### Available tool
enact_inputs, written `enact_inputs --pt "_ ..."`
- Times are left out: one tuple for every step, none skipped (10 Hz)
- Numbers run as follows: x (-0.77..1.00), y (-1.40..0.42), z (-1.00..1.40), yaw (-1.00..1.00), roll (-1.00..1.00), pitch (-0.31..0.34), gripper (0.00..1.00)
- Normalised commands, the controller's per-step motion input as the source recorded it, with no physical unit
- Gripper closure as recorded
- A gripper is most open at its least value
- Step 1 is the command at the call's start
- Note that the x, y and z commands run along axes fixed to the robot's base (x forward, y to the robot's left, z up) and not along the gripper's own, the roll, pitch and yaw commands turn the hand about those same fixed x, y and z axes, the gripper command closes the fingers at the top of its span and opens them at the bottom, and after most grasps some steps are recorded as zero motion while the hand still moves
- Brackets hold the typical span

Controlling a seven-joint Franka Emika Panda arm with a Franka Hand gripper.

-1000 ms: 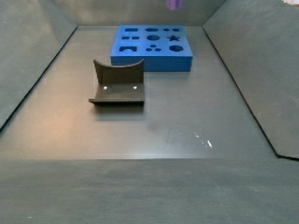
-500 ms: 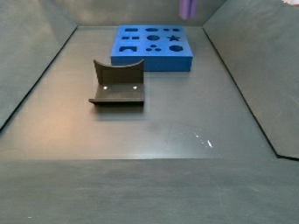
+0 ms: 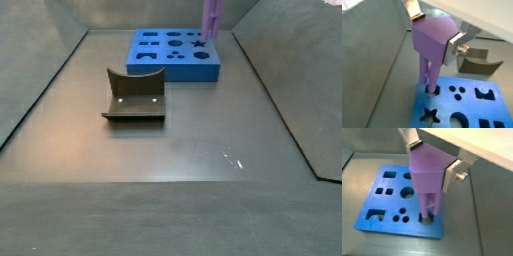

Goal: Insert the 3 prong object.

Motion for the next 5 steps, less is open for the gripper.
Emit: enact_inputs --pt "0.72 0.22 -0.16 -0.52 -0.05 0.000 1.00" --pt "0.69 0.22 -0.16 -0.55 -0.05 0.000 1.00" --pt "0.69 0.20 -0.18 -0.55 -0.03 0.000 1.00" --pt "0.68 0.18 -0.17 -0.55 -0.02 0.000 1.00" --pt "0.66 0.12 -0.19 -0.55 -0.01 0.000 1.00"
